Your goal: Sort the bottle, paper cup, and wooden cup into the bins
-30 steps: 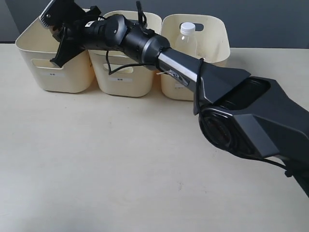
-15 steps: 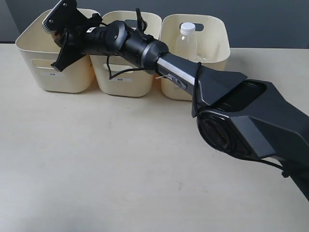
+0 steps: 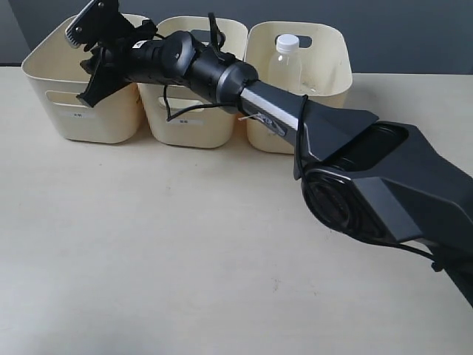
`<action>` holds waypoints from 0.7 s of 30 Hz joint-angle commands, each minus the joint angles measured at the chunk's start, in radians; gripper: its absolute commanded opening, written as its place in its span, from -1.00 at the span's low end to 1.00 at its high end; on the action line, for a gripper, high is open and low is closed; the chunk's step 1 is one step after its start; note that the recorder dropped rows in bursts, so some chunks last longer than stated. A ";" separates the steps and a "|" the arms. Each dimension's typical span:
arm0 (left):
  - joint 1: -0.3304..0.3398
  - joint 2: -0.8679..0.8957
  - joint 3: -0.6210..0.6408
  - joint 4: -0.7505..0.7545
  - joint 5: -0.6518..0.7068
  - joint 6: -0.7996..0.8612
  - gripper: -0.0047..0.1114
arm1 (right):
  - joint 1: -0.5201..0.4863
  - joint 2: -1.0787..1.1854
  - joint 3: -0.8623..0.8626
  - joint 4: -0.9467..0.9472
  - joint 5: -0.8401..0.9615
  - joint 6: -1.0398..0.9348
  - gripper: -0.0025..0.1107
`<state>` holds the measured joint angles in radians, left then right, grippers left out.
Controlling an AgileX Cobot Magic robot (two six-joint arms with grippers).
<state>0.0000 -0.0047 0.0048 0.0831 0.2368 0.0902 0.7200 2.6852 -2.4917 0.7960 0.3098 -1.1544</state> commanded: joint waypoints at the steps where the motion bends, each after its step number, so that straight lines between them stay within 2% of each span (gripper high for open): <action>1: -0.004 0.005 -0.005 -0.002 -0.005 -0.001 -0.92 | 0.005 -0.056 -0.006 0.006 0.010 0.006 -0.43; 4: -0.004 0.005 -0.005 -0.002 -0.005 -0.001 -0.92 | 0.015 -0.138 -0.006 -0.001 0.097 0.006 -0.44; 5: -0.004 0.005 -0.005 -0.002 -0.005 -0.001 -0.92 | 0.020 -0.174 -0.006 -0.004 0.136 0.025 -0.51; 6: -0.004 0.005 -0.005 -0.002 -0.005 -0.001 -0.92 | 0.020 -0.193 -0.006 -0.006 0.162 0.038 -0.60; 7: -0.004 0.005 -0.005 -0.002 -0.005 -0.001 -0.92 | 0.020 -0.226 -0.006 -0.012 0.215 0.059 -0.83; 8: -0.004 0.005 -0.005 -0.002 -0.005 -0.001 -0.92 | 0.020 -0.245 -0.006 -0.022 0.243 0.079 -0.95; 11: -0.004 0.005 -0.005 -0.002 -0.005 -0.001 -0.92 | 0.020 -0.329 -0.006 -0.025 0.395 0.173 -0.97; 17: -0.004 0.005 -0.005 -0.002 -0.005 -0.001 -0.92 | 0.020 -0.395 -0.006 -0.009 0.582 0.257 -0.97; 21: -0.004 0.005 -0.005 -0.002 -0.005 -0.001 -0.92 | 0.024 -0.395 -0.006 0.005 0.595 0.257 -0.97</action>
<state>0.0000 -0.0047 0.0048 0.0831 0.2368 0.0902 0.7428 2.2948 -2.4934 0.7930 0.8928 -0.9016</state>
